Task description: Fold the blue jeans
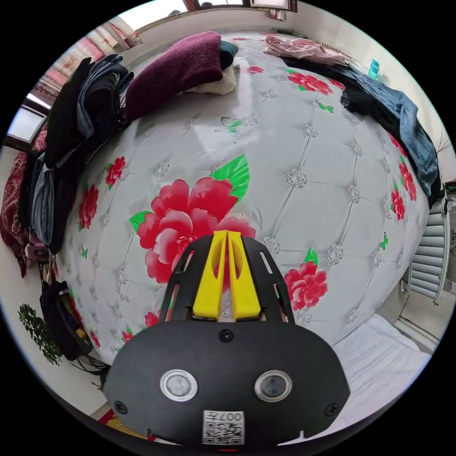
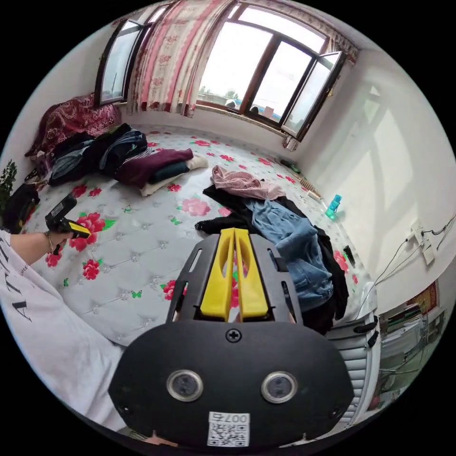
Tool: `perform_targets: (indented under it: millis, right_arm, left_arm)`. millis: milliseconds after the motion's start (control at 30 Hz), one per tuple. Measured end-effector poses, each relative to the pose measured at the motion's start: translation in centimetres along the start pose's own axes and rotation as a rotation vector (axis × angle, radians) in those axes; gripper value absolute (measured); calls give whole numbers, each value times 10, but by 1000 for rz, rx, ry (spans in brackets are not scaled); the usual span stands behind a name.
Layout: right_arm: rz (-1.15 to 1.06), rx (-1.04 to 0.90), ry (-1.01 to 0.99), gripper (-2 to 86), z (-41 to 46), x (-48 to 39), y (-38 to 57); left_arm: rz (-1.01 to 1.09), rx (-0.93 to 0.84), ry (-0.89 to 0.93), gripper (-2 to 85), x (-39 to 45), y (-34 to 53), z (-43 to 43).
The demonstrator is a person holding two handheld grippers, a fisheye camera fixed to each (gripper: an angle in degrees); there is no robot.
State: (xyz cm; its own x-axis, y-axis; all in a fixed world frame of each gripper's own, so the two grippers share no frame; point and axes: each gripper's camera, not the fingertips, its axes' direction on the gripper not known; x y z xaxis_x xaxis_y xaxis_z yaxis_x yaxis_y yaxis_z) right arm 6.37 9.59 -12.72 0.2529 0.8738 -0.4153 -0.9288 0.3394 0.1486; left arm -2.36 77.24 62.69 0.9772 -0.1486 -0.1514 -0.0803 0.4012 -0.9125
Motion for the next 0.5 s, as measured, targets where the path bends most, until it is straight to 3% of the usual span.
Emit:
perform_targets:
  millis: [133, 300, 500]
  right_arm:
    - [87, -59, 214, 63, 32, -7, 1]
    - [205, -304, 203, 111, 124, 50, 28]
    - [226, -602, 142, 106, 257, 108, 69]
  left_arm:
    - [-8, 32, 38, -10, -21, 18, -8]
    - [-30, 16, 0, -10, -34, 24, -10]
    - [-74, -72, -58, -10, -34, 15, -3]
